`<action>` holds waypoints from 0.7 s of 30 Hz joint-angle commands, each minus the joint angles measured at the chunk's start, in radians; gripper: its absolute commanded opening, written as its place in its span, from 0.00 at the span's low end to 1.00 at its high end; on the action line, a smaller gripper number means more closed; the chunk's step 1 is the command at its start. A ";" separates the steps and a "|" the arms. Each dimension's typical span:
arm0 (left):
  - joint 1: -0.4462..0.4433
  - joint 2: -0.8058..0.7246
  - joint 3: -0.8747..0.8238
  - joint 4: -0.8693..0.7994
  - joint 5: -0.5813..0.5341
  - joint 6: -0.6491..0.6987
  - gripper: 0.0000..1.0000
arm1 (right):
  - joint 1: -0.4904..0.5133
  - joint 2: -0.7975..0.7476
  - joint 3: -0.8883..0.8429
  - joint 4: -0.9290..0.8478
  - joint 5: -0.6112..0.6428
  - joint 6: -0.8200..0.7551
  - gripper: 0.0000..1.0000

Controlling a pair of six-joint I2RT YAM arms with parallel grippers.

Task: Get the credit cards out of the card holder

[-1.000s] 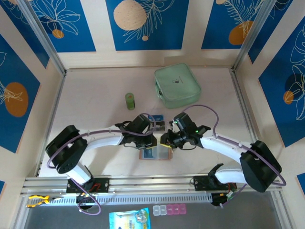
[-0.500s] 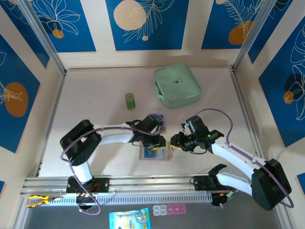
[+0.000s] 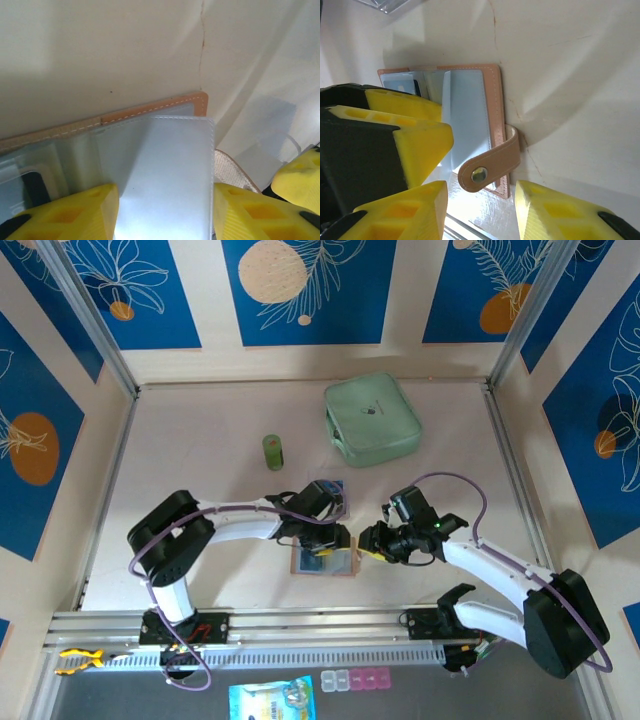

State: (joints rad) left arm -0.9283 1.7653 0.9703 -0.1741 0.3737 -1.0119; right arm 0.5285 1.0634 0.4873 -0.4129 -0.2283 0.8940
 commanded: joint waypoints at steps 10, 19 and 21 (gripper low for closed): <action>0.046 -0.111 -0.073 -0.053 -0.048 0.025 0.54 | -0.004 -0.005 0.028 -0.017 -0.034 -0.013 0.42; 0.050 -0.206 -0.048 -0.140 -0.112 0.057 0.52 | 0.019 0.005 0.060 0.018 -0.062 0.003 0.40; 0.058 -0.237 -0.066 -0.163 -0.135 0.062 0.51 | 0.034 0.018 0.070 0.032 -0.068 0.008 0.40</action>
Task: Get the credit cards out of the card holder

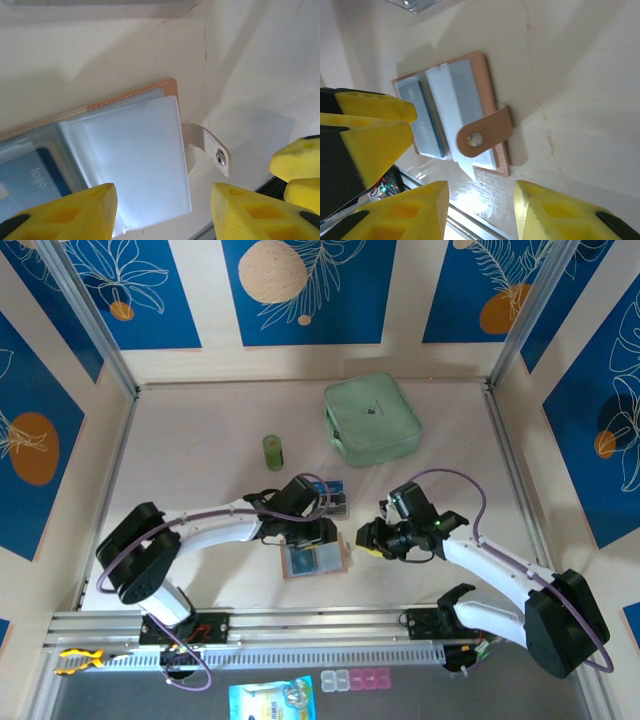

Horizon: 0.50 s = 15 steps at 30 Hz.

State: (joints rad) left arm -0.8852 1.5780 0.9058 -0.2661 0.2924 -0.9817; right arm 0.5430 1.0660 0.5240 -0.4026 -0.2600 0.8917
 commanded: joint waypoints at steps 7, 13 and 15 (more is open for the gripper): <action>0.052 -0.164 -0.136 -0.075 -0.074 0.003 0.49 | 0.094 0.111 0.102 0.071 -0.032 0.010 0.36; 0.076 -0.244 -0.244 -0.061 -0.087 -0.025 0.48 | 0.175 0.247 0.190 0.109 -0.039 0.006 0.31; 0.085 -0.254 -0.279 -0.033 -0.074 -0.035 0.48 | 0.201 0.296 0.224 0.114 -0.041 0.001 0.31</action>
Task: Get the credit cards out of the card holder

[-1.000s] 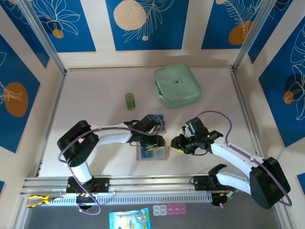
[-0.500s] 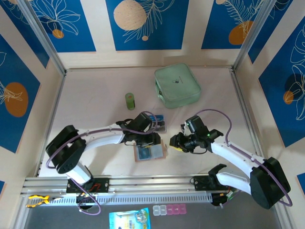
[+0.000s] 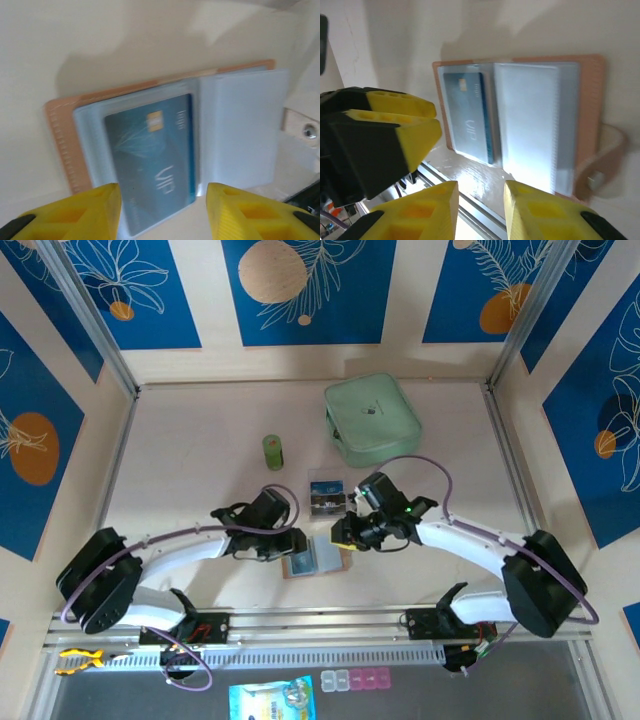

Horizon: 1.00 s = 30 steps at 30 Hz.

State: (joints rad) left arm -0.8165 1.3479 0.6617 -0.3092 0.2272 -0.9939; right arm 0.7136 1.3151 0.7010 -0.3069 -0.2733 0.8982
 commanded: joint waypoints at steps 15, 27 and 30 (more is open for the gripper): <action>0.060 0.072 -0.050 0.127 0.067 -0.006 0.47 | 0.076 0.306 0.135 -0.078 0.138 -0.047 0.25; 0.071 0.069 -0.040 0.121 0.084 0.004 0.46 | 0.080 0.308 0.128 -0.074 0.148 -0.044 0.25; 0.072 0.046 -0.036 0.097 0.073 0.009 0.46 | 0.090 0.268 0.143 -0.097 0.146 -0.044 0.25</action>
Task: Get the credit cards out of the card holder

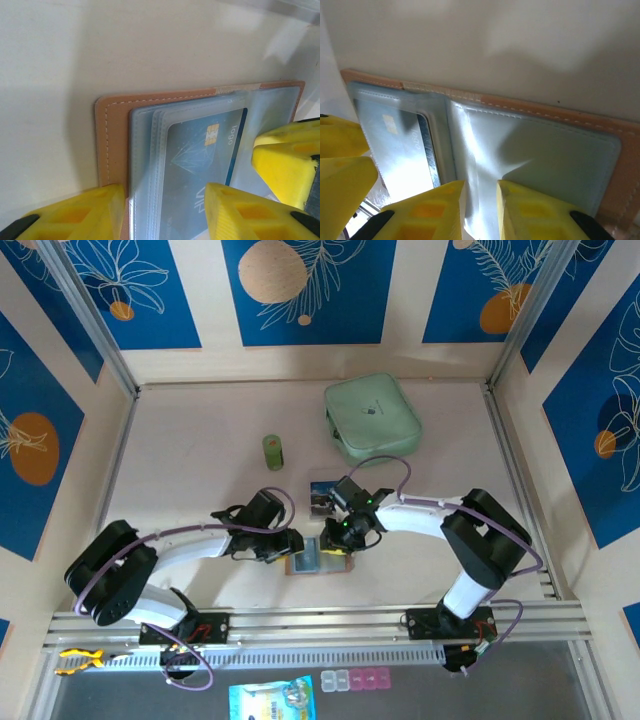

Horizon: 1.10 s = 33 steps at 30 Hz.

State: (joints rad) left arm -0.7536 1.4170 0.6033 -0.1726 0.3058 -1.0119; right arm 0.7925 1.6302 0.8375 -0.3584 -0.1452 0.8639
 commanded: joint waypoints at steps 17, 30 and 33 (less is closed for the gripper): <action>0.009 -0.037 0.046 -0.059 0.004 0.033 0.42 | 0.076 -0.059 -0.072 -0.026 -0.043 0.052 0.25; 0.009 -0.009 0.047 -0.047 0.018 0.038 0.23 | 0.062 -0.153 -0.058 -0.038 -0.001 0.053 0.25; 0.009 0.002 0.043 -0.043 0.021 0.040 0.18 | 0.047 -0.150 -0.045 -0.012 -0.031 0.053 0.25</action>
State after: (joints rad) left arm -0.7525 1.4029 0.6312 -0.2020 0.3103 -0.9855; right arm 0.8524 1.4887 0.7719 -0.3767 -0.1562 0.9028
